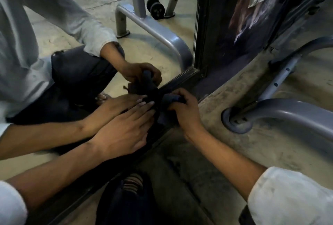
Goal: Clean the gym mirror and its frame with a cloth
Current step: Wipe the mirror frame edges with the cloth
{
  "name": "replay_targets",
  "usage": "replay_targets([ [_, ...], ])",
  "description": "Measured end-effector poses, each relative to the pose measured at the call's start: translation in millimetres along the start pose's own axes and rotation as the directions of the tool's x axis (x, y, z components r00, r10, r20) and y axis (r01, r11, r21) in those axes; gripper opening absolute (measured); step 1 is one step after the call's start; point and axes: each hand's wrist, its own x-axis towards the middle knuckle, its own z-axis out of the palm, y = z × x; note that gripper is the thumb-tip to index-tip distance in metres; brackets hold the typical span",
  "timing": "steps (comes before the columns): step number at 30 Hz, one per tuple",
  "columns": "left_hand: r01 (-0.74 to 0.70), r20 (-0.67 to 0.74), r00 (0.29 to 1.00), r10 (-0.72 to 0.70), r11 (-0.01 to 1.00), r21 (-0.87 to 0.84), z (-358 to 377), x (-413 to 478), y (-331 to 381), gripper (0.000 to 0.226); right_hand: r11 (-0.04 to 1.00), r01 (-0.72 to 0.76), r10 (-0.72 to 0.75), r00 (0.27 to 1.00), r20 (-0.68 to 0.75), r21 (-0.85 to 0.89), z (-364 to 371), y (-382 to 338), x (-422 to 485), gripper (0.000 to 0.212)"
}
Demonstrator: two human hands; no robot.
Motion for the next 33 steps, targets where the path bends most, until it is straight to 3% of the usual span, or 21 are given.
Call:
replay_targets([
  [2, -0.014, 0.025, 1.0, 0.014, 1.0, 0.001, 2, 3, -1, 0.059, 0.959, -0.171, 0.188, 0.98, -0.057, 0.227, -8, -11, 7, 0.019],
  [7, -0.075, 0.08, 0.994, 0.079, 0.996, -0.053, -10, 8, 0, 0.055, 0.848, -0.461, 0.496, 0.864, -0.087, 0.263, -12, -4, -14, 0.032],
  [13, -0.036, 0.368, 0.925, 0.098, 0.984, -0.172, -36, 11, -3, 0.067, 0.732, -0.61, 0.646, 0.763, -0.025, 0.302, -33, -74, -57, 0.026],
  [15, 0.115, 0.486, 0.874, 0.017, 0.964, -0.24, -46, 15, 4, 0.057, 0.709, -0.621, 0.671, 0.74, -0.048, 0.334, -57, -117, -77, 0.025],
  [16, 0.325, 0.529, 0.842, -0.108, 0.884, -0.336, -60, 23, 10, 0.053, 0.711, -0.621, 0.674, 0.736, -0.067, 0.331, -72, -138, -84, 0.024],
  [17, 0.562, 0.605, 0.767, -0.214, 0.678, -0.473, -88, 36, 14, 0.049, 0.713, -0.619, 0.673, 0.735, -0.076, 0.331, -83, -162, -88, 0.023],
  [18, 0.752, 0.717, 0.652, -0.248, 0.339, -0.566, -122, 51, 19, 0.043, 0.713, -0.617, 0.678, 0.729, -0.099, 0.333, -92, -185, -89, 0.02],
  [19, 0.837, 0.828, 0.526, -0.194, -0.055, -0.544, -161, 71, 23, 0.042, 0.722, -0.61, 0.675, 0.724, -0.141, 0.327, -97, -208, -89, 0.018],
  [20, 0.8, 0.87, 0.475, -0.133, -0.346, -0.49, -199, 87, 22, 0.048, 0.724, -0.61, 0.681, 0.705, -0.195, 0.324, -99, -233, -87, 0.019],
  [21, 0.741, 0.88, 0.464, -0.099, -0.501, -0.447, -236, 100, 19, 0.054, 0.729, -0.607, 0.68, 0.694, -0.235, 0.317, -100, -260, -85, 0.022],
  [23, 0.664, 0.844, 0.53, -0.081, -0.579, -0.473, -306, 120, 4, 0.056, 0.758, -0.597, 0.649, 0.73, -0.214, 0.262, -101, -315, -82, 0.023],
  [28, 0.516, 0.714, 0.683, -0.151, -0.593, -0.619, -435, 148, -65, 0.048, 0.852, -0.503, 0.52, 0.843, -0.138, 0.142, -110, -452, -68, 0.019],
  [30, 0.467, 0.672, 0.71, -0.211, -0.573, -0.674, -482, 156, -95, 0.021, 0.869, -0.472, 0.486, 0.87, -0.078, 0.147, -111, -502, -59, 0.022],
  [33, 0.414, 0.573, 0.758, -0.31, -0.451, -0.791, -549, 171, -135, 0.02, 0.903, -0.395, 0.395, 0.918, 0.035, 0.168, -108, -571, -43, 0.044],
])
